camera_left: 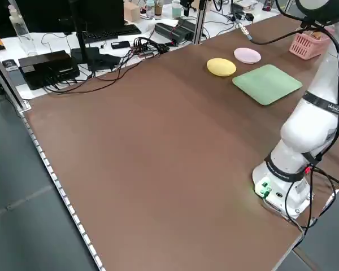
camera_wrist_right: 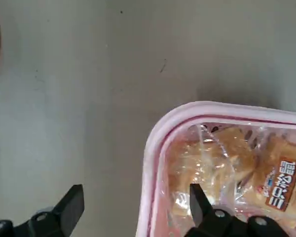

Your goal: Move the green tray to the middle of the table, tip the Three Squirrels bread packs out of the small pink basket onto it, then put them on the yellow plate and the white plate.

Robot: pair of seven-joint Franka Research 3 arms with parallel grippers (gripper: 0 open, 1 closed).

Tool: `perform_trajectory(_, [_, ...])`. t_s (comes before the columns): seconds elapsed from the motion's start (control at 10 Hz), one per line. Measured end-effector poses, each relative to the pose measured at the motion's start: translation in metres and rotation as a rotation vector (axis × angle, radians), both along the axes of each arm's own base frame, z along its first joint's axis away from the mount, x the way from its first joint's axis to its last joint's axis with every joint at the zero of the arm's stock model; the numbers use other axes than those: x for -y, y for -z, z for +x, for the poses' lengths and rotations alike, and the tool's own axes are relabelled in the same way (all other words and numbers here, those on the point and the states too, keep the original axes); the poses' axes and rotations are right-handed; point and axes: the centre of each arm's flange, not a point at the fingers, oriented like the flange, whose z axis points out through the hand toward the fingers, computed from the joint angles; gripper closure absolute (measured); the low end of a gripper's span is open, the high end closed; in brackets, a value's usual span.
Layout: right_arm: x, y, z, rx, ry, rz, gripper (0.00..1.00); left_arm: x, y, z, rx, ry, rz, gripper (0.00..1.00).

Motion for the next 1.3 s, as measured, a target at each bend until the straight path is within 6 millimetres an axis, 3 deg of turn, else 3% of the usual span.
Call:
perform_trajectory(0.2, [-0.010,0.002,-0.003,-0.012,-0.009,0.009,0.05,-0.001,0.000,0.000,0.003,-0.001,0.000,0.00])
perform_trajectory(0.9, [-0.006,0.018,-0.015,-0.056,0.053,0.059,0.06,0.002,0.004,0.002,-0.003,0.003,0.000,0.00])
perform_trajectory(1.3, [0.014,0.022,-0.014,-0.061,0.096,0.062,0.07,0.003,0.007,0.003,-0.007,0.003,0.000,0.00])
